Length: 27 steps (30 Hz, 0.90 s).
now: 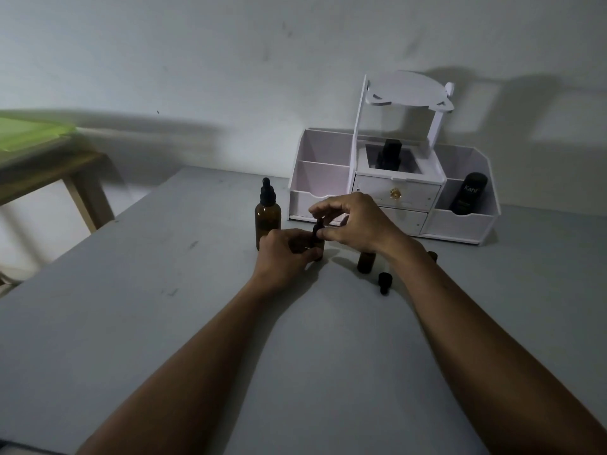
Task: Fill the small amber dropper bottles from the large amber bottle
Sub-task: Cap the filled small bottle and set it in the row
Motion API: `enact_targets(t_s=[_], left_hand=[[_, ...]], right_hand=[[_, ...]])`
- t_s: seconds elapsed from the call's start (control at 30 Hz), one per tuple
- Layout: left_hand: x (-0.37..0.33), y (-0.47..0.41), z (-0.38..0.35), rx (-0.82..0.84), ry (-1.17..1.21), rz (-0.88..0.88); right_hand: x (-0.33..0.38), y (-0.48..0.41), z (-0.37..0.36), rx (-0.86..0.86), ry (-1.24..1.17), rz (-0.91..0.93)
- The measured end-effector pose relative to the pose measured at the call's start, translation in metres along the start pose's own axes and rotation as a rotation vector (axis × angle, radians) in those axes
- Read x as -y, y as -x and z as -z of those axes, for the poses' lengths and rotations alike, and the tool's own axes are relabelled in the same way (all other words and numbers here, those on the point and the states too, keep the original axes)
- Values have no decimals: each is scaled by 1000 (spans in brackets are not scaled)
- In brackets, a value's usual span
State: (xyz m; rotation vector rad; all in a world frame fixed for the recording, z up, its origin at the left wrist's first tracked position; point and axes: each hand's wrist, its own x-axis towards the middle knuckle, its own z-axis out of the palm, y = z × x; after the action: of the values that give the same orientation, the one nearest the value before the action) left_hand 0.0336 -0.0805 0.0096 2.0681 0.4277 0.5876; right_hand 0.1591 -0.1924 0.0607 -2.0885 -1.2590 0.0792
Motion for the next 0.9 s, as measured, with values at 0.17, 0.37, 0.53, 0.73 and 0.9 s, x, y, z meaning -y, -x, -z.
enact_targets(t_s=[0.17,0.37,0.53,0.73,0.9], left_hand=[[0,0,-1,-7,-7,3],[-1,0,-2,-11,-16,3],[0,-1,-3,-23,-27,-3],[2,-2,-2,-16,-21,-8],[2,-2,-3,-23,-13,6]], right_hand=[[0,-1,-3,-39,18,-23],[-1,-1,-2,-13,13,19],[0,0,-5,-71,27,-26],[-2,-2,-3,-29,27,18],[-1,-1,-5,-82,21,-4]])
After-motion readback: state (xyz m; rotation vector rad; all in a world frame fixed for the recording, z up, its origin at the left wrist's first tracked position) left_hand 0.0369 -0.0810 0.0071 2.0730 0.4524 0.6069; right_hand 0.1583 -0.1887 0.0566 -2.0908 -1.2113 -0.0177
